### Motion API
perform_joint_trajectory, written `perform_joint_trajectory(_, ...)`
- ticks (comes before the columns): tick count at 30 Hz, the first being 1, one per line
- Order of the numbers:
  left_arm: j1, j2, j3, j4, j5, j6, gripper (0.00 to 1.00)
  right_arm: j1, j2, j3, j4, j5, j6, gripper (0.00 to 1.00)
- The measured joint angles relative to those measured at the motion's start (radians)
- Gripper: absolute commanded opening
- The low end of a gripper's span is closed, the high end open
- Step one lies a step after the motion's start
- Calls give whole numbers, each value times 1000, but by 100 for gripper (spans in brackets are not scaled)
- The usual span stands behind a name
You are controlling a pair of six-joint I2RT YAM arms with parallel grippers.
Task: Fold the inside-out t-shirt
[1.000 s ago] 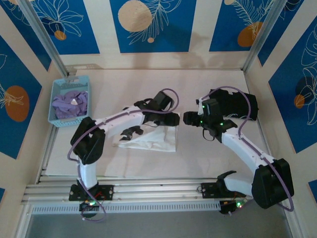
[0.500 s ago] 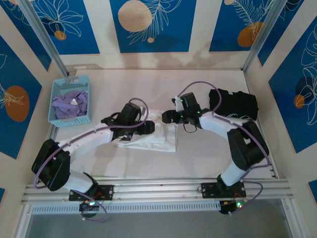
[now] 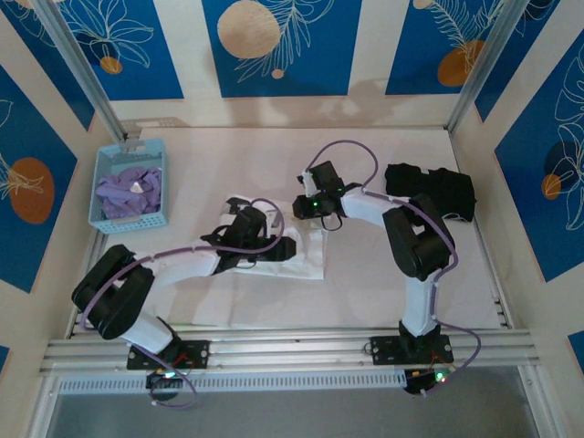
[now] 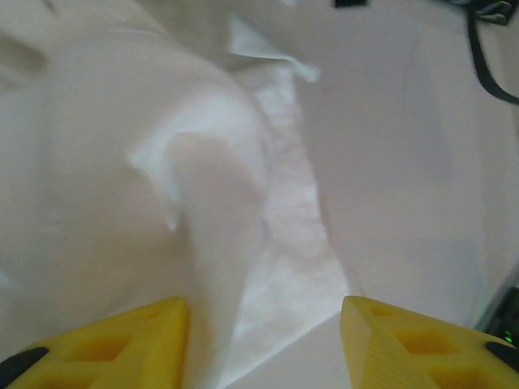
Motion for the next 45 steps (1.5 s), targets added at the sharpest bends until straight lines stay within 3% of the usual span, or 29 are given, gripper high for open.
perform_joint_trajectory(6,-58,37,4,29,154,64,45,-120,-85,-53,-29,-46,62,13)
perform_joint_trajectory(12,-80,31,24,54,291,119,57,-266,-106,-85,-69,-115,112,40)
perform_joint_trajectory(16,-75,-42,24,29,285,162,59,-315,-139,-122,-100,-116,117,46)
perform_joint_trajectory(21,-28,-143,24,-29,188,172,61,-288,-295,-240,-105,-111,117,60)
perform_joint_trajectory(23,5,-172,24,-53,132,171,61,-224,-337,-252,-105,-79,106,68)
perform_joint_trajectory(26,50,-208,14,-65,69,163,61,-95,-317,-216,-109,18,82,72)
perform_joint_trajectory(30,88,-267,-25,-72,17,151,62,11,-192,-110,-129,174,42,70)
perform_joint_trajectory(34,91,-278,-47,-87,0,141,62,18,-80,-24,-174,354,0,49)
perform_joint_trajectory(38,91,-278,-71,-88,-2,137,62,-29,-93,-27,-220,453,-24,35)
perform_joint_trajectory(45,93,-283,-74,-164,-80,149,63,-188,-188,-98,-262,460,-28,36)
